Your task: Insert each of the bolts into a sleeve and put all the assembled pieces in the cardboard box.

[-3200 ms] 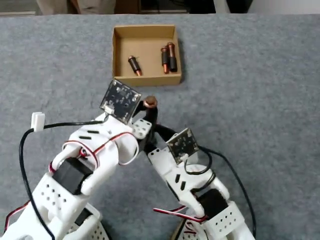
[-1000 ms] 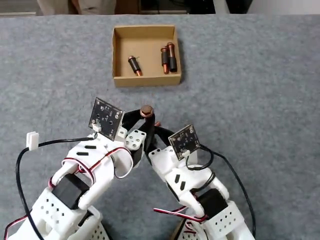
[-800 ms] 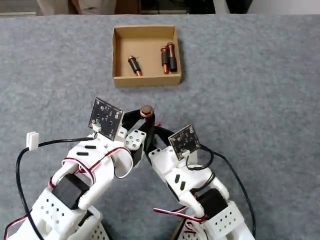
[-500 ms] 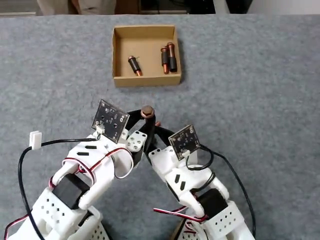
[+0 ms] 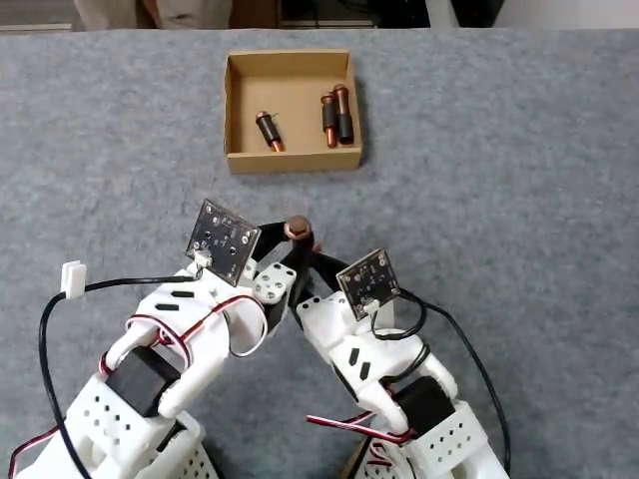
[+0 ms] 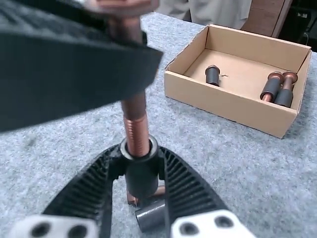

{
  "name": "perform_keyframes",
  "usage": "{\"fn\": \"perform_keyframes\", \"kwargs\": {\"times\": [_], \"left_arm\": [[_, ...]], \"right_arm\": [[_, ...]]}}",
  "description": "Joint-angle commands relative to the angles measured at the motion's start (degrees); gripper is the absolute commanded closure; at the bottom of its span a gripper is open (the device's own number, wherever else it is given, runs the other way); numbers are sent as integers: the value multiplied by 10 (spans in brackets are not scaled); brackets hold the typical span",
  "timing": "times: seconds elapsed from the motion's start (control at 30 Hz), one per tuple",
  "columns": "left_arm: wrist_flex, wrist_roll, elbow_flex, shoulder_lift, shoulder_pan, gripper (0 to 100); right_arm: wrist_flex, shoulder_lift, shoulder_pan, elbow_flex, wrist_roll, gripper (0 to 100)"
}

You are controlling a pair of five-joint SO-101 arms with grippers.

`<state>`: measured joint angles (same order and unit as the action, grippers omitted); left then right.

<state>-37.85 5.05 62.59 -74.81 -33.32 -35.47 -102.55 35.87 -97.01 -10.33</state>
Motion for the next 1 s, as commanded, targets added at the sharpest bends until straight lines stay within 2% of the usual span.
{"fn": "perform_keyframes", "kwargs": {"times": [0.0, 0.17, 0.27, 0.97], "left_arm": [[4, 4, -16, -4, -7, 892], [-19, 5, -36, -4, -12, 882], [-14, 5, -23, -5, -7, 858], [-18, 5, -29, -9, -6, 852]], "right_arm": [[-1, -6, 5, -1, -4, 997], [-1, -7, 5, -1, -4, 997], [-1, -7, 5, -1, -4, 997], [4, -10, 5, 0, -3, 997]]}}
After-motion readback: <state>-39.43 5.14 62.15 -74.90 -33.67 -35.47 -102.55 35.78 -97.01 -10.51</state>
